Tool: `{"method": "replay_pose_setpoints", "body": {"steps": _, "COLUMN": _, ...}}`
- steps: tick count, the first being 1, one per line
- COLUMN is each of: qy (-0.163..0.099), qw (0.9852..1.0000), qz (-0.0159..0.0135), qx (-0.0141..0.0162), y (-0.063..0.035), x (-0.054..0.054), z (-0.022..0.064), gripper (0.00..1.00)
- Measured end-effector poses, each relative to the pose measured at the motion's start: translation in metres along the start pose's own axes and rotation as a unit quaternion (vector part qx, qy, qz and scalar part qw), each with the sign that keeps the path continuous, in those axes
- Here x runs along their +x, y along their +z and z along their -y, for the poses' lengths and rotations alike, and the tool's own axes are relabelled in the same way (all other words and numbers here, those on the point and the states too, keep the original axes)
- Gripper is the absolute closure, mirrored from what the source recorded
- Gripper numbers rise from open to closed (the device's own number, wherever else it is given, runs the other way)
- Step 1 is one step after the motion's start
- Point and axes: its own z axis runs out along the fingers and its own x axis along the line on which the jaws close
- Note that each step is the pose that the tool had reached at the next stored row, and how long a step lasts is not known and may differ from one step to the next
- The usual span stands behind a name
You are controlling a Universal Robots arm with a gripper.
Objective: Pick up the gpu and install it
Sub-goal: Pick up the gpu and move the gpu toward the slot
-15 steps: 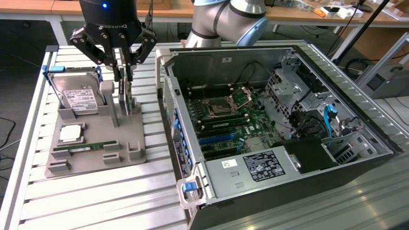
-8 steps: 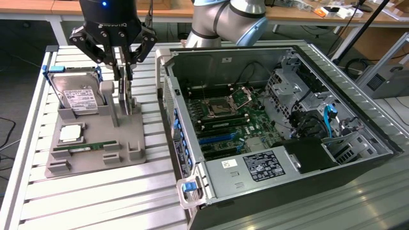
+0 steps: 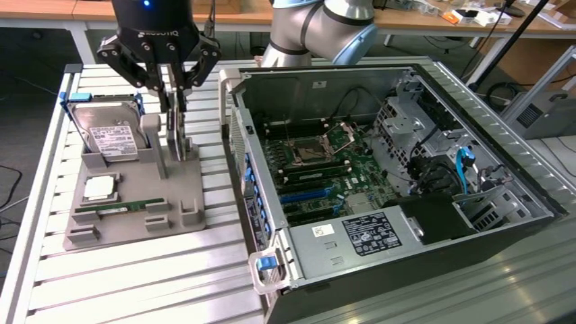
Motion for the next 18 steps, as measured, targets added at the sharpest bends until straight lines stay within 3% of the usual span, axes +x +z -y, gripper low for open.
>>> {"method": "replay_pose_setpoints", "body": {"steps": 18, "qy": 0.0, "qw": 1.0, "qz": 0.0, "qx": 0.0, "y": -0.0062, "x": -0.0002, "z": -0.0001, "gripper": 0.73}}
